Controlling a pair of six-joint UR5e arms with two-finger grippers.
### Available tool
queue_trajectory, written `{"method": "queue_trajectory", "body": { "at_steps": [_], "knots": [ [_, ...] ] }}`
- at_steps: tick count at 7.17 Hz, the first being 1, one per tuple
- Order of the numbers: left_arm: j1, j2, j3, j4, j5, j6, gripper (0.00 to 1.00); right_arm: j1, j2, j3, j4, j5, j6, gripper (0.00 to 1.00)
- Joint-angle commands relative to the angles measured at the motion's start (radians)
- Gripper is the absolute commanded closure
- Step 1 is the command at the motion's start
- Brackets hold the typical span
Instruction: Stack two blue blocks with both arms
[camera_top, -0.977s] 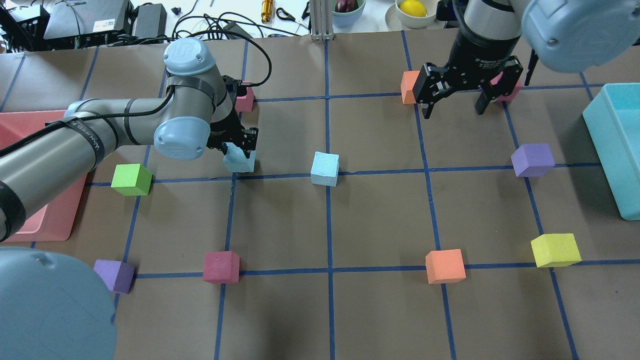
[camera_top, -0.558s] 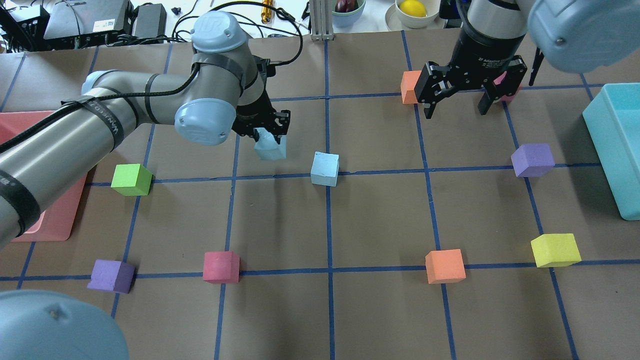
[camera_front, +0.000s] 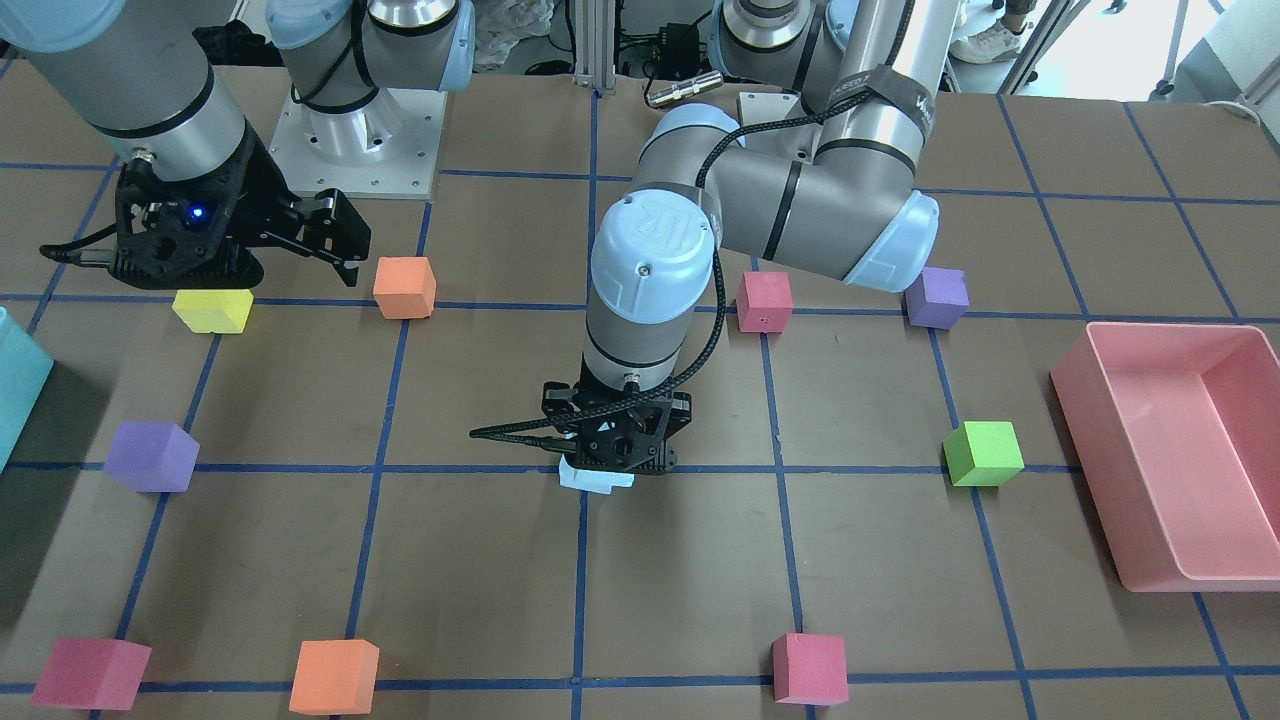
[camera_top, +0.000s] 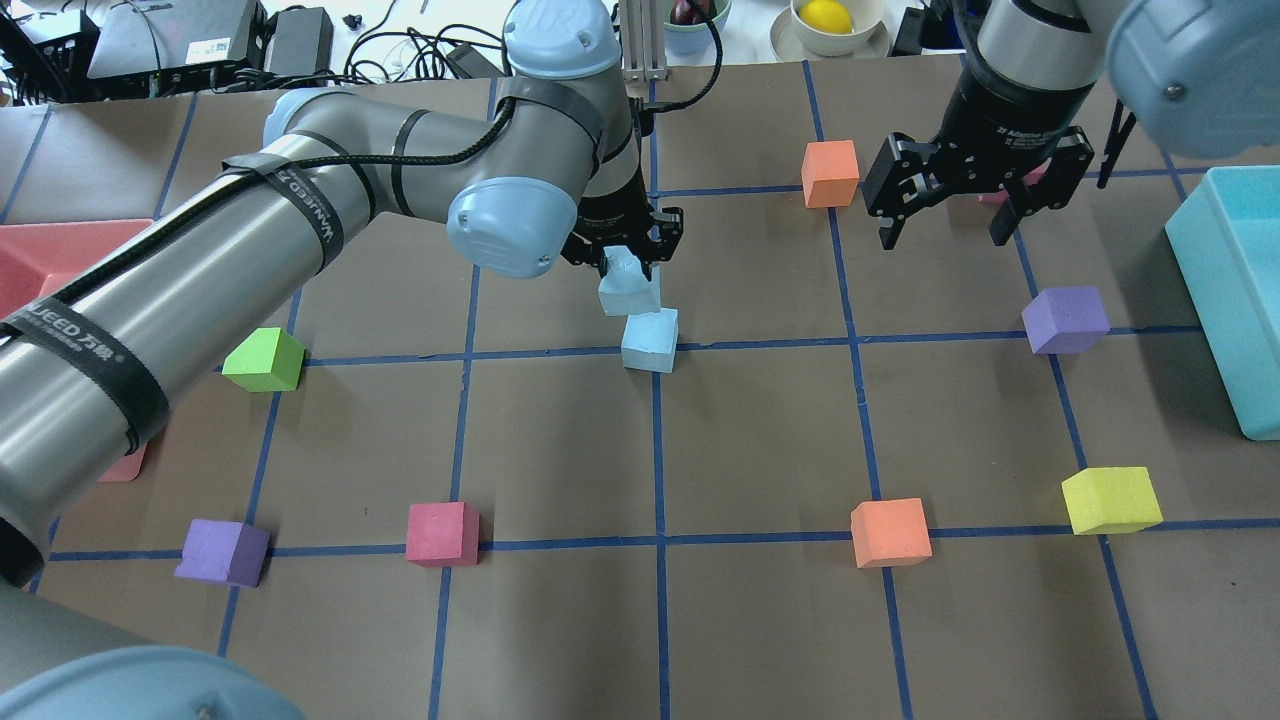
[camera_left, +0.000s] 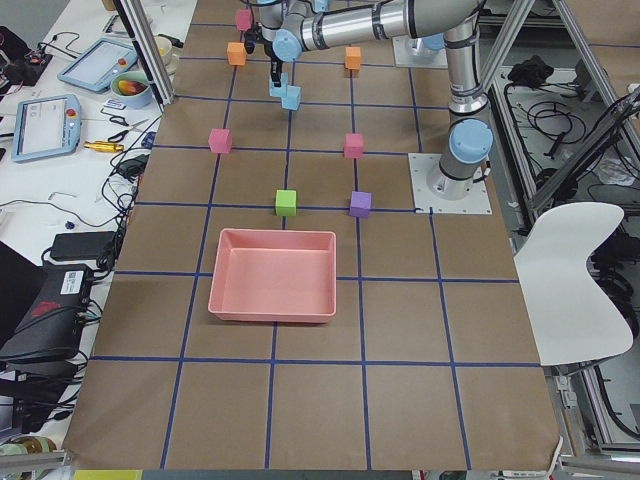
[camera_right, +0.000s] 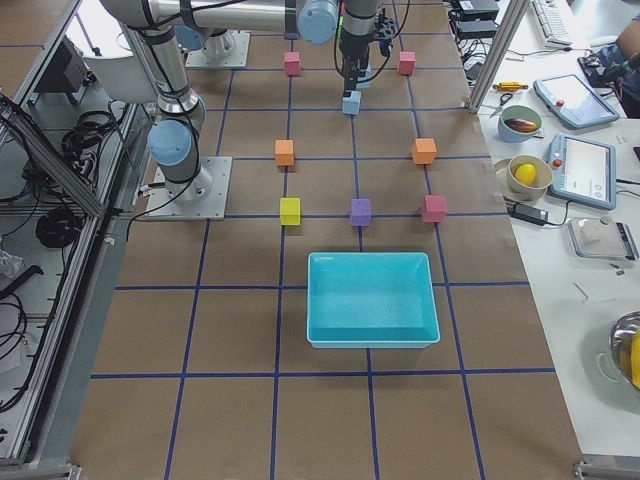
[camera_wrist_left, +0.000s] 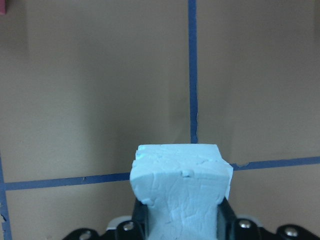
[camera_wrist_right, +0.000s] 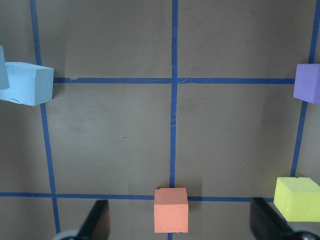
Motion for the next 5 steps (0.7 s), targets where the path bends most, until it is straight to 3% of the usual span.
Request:
{"method": "queue_trajectory", "body": {
  "at_steps": [1,2,5],
  "knots": [
    [-0.027,-0.015,-0.002,0.001,0.0,-0.008,0.8,0.004,-0.031,0.047,-0.018,-0.07,0.0,0.0],
    [-0.035,-0.02,-0.002,0.001,0.003,0.0,0.79,0.001,-0.032,0.036,-0.012,-0.121,-0.008,0.0],
    [-0.035,-0.031,-0.008,-0.002,0.011,0.0,0.75,0.002,-0.043,0.03,0.005,-0.112,0.003,0.0]
  ]
}}
